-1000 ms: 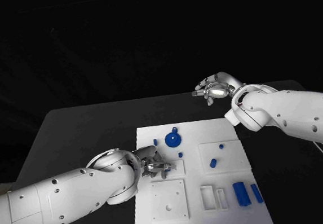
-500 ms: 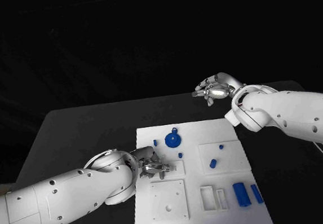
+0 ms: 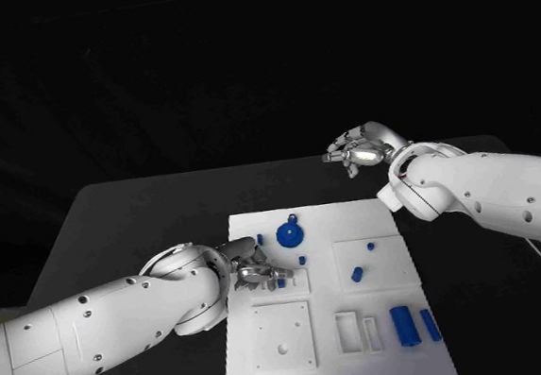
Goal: Assemble the parts on the task board
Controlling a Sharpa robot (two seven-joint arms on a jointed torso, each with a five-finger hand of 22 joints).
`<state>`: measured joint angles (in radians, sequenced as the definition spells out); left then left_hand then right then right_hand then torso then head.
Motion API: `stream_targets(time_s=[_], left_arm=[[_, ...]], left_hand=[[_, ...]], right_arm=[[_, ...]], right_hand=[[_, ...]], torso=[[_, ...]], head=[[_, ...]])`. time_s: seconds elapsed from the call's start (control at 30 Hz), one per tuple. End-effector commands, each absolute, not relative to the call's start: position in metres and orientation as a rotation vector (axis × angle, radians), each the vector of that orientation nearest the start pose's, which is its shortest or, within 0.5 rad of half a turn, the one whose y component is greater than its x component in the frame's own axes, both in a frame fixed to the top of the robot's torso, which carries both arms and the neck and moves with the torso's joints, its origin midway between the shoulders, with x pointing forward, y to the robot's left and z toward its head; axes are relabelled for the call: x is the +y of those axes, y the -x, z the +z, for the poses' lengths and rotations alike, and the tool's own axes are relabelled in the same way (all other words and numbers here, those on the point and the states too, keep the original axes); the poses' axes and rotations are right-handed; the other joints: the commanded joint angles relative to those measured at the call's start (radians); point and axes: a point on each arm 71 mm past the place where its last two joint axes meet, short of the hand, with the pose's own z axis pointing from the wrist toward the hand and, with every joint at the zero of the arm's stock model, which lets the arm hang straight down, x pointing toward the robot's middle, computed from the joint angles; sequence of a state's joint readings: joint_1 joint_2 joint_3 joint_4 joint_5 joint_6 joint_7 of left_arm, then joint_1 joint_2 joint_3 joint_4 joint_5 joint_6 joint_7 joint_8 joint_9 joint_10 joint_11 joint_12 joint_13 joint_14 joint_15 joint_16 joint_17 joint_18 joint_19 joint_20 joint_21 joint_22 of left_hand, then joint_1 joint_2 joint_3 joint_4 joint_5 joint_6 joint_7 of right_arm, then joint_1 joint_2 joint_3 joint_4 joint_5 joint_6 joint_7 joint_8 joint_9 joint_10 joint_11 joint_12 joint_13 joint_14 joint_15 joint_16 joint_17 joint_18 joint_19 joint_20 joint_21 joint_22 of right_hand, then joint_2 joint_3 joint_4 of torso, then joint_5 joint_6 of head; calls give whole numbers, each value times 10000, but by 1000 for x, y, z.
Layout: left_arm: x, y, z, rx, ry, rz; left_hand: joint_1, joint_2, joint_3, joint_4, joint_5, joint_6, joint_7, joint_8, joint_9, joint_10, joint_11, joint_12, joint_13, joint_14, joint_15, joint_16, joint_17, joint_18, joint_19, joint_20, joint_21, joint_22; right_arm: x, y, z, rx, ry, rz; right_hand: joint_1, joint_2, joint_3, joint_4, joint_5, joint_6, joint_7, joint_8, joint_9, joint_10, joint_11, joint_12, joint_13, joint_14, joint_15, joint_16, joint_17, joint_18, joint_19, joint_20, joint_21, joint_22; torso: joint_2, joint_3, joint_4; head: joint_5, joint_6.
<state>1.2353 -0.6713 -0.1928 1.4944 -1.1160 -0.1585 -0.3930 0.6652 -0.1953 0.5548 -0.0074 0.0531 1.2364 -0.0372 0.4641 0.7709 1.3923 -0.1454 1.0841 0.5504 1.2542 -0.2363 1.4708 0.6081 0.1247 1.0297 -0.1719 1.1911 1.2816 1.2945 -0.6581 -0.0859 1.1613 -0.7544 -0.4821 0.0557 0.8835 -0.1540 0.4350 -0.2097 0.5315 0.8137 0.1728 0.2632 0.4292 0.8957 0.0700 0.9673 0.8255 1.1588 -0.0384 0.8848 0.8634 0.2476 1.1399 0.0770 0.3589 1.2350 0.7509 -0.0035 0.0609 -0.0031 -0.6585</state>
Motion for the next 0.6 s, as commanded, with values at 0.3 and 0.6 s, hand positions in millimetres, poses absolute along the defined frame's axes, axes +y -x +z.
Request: stream_targets(time_s=[0.3,0.6], left_arm=[[141,-470,-245,21503,1333,-6191],[155,-493,-214,21029,2931,-6703]], left_hand=[[61,354,-685,-404,-32,-61,8,8,-17,-51,2,-65,-40,-88,-39,-42,-6,147,-126,-985,-22,3],[1090,848,-612,-1261,386,-1450,491,-1085,-576,-262,437,-594,-340,-435,284,-554,-231,52,-428,-875,-367,-180]], right_arm=[[-228,-564,-166,15200,-5184,8298],[-231,-565,-166,15189,-5273,8226]], right_hand=[[-115,28,-47,23,54,15,77,50,-11,-61,-9,59,-20,-72,-1,-43,15,142,-25,14,-66,13],[-106,36,-43,18,56,14,76,51,-12,-63,-9,65,-27,-72,-1,-44,17,142,-23,11,-69,16]], torso=[[0,2,-5],[-7,0,-7]], head=[[17,-19],[-9,47]])
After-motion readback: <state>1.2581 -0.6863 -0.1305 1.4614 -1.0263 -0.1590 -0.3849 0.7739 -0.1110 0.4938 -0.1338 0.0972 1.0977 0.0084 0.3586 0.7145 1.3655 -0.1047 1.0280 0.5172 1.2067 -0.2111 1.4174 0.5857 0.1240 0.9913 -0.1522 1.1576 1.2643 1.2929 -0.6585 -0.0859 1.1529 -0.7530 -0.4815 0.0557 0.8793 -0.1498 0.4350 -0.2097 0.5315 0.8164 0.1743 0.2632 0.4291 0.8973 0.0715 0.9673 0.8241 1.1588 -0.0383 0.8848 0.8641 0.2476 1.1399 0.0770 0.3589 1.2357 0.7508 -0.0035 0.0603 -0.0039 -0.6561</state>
